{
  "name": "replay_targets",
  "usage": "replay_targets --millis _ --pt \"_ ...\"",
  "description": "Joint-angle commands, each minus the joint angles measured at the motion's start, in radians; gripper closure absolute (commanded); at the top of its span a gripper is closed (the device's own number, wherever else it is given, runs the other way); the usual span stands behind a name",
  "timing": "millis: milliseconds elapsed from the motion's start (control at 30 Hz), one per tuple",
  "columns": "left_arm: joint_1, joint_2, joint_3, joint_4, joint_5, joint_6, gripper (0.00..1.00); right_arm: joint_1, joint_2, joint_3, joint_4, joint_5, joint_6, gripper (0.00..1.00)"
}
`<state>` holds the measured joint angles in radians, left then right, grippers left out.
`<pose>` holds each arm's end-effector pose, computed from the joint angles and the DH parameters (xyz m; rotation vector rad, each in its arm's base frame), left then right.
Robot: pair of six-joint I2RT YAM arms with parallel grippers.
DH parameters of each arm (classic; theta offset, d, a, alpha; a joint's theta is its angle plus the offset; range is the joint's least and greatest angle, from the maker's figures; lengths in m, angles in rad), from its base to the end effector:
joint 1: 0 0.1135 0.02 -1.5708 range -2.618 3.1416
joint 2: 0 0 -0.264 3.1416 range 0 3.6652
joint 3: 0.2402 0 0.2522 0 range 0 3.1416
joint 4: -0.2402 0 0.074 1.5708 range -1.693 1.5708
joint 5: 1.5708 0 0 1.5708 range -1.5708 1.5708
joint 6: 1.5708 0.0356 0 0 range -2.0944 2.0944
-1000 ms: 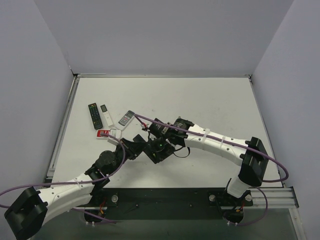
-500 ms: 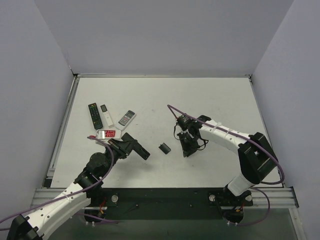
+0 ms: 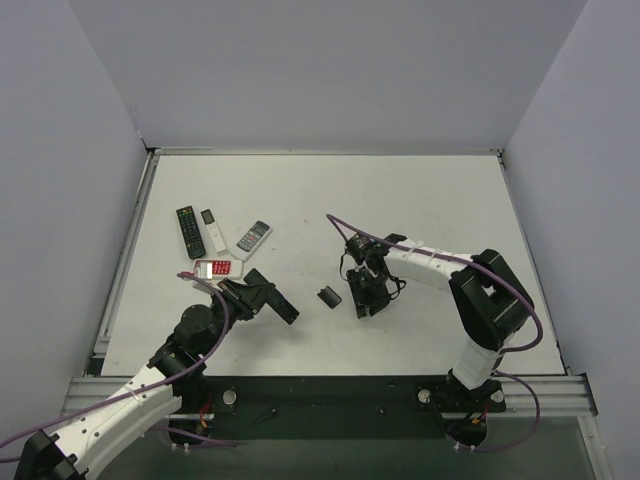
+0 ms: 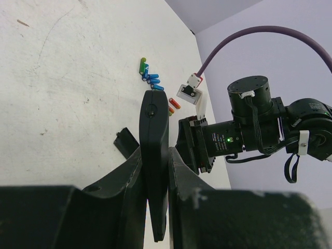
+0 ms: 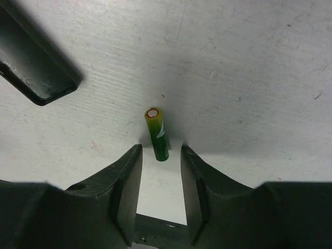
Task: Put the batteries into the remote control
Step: Place the battery at the center of the board, then pick up the battery from the center of the board.
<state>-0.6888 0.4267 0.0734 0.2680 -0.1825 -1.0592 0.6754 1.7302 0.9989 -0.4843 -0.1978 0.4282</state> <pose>0.1113 -0.0833 0.1850 -0.4765 1.7285 -1.1532 0.2471 0.2069 0.1531 -0.4084 2.8690 0.5174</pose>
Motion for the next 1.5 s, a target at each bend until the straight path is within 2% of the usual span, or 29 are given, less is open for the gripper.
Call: replay_targets --millis 0,133,200,267,500,600,700,933,1200,1400,1467 --pt "0.008 -0.002 0.012 0.023 0.014 0.019 1.00 -0.007 -0.030 -0.014 -0.004 0.025 -0.009 0.61" --pt "0.009 0.000 0.025 0.022 0.021 0.031 1.00 -0.005 -0.138 0.033 -0.034 0.020 -0.083 0.46" --pt "0.011 0.004 0.032 0.019 0.026 0.039 1.00 -0.008 -0.167 0.069 -0.068 0.027 -0.176 0.39" --pt "0.012 0.014 0.046 0.020 0.038 0.054 1.00 -0.020 -0.199 0.116 -0.095 0.064 -0.241 0.38" --pt "0.021 0.078 0.085 0.051 0.115 0.102 1.00 -0.138 -0.169 0.216 -0.066 0.006 -0.327 0.42" --pt "0.029 0.115 0.104 0.057 0.167 0.125 1.00 -0.174 -0.114 0.269 -0.066 0.063 -0.416 0.46" --pt "0.034 0.133 0.112 0.074 0.221 0.123 1.00 -0.247 -0.046 0.311 -0.065 0.086 -0.495 0.46" --pt "0.037 0.113 0.132 0.059 0.299 0.125 1.00 -0.370 0.088 0.351 -0.065 0.043 -0.680 0.50" --pt "0.040 0.053 0.138 -0.027 0.307 0.145 1.00 -0.401 0.164 0.366 -0.065 0.032 -0.779 0.50" --pt "0.041 0.024 0.135 -0.047 0.304 0.122 1.00 -0.413 0.222 0.389 -0.076 -0.015 -0.816 0.57" --pt "0.043 0.018 0.141 -0.058 0.299 0.120 1.00 -0.413 0.232 0.395 -0.079 -0.020 -0.830 0.62"
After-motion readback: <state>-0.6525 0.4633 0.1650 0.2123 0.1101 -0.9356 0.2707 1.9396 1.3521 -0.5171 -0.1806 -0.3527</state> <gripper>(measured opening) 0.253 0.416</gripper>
